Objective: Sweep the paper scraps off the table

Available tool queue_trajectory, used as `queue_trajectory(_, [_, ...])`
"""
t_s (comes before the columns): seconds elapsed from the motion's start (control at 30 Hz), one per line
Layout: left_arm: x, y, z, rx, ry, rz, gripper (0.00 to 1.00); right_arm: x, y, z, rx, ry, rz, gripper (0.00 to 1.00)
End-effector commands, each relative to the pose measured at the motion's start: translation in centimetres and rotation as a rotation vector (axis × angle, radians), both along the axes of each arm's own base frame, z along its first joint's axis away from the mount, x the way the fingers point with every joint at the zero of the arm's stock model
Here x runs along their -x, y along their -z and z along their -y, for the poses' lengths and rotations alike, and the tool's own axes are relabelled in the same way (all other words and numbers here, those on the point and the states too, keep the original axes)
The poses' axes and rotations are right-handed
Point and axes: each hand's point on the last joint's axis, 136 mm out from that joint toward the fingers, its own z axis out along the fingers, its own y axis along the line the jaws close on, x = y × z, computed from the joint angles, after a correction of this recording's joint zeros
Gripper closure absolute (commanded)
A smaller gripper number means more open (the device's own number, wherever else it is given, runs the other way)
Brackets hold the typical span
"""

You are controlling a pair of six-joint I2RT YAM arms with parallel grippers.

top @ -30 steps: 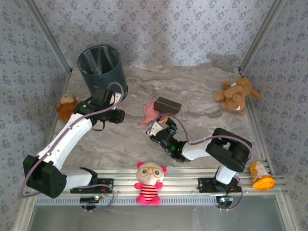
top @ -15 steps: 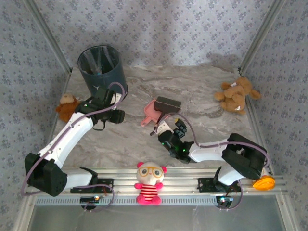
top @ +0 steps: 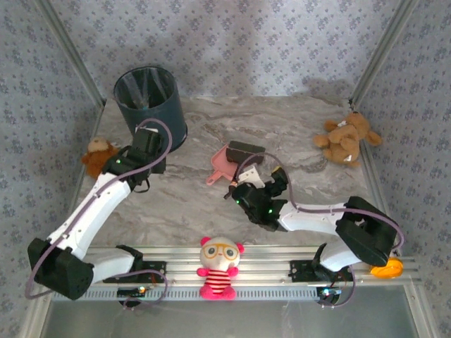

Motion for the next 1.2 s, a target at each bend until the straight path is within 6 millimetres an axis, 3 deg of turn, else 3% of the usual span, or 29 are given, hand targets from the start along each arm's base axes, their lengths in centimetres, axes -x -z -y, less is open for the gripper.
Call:
queue_trajectory(0.0, [-1.3, -1.6, -2.6, -0.073, -0.129, 0.172, 0.42, -0.6, -1.9, 2.9, -0.045, 0.131, 0.051, 0.06])
queue_trajectory(0.4, [-2.5, 2.4, -6.3, -0.155, -0.213, 0.307, 0.4, -4.9, -2.3, 8.8, -0.19, 0.249, 0.05, 0.06])
queue_trajectory(0.73, [-3.2, 4.6, -8.4, -0.062, -0.196, 0.357, 0.36, -8.2, -1.0, 11.9, -0.346, 0.207, 0.042, 0.05])
queue_trajectory(0.97, [-3.7, 6.2, -9.8, -0.045, -0.215, 0.353, 0.25, -9.2, -0.1, 13.5, -0.447, 0.173, 0.034, 0.03])
queue_trajectory(1.17, [-4.2, 8.3, -10.2, -0.021, -0.2, 0.323, 0.08, -9.6, 0.2, 15.6, -0.541, 0.167, 0.026, 0.02])
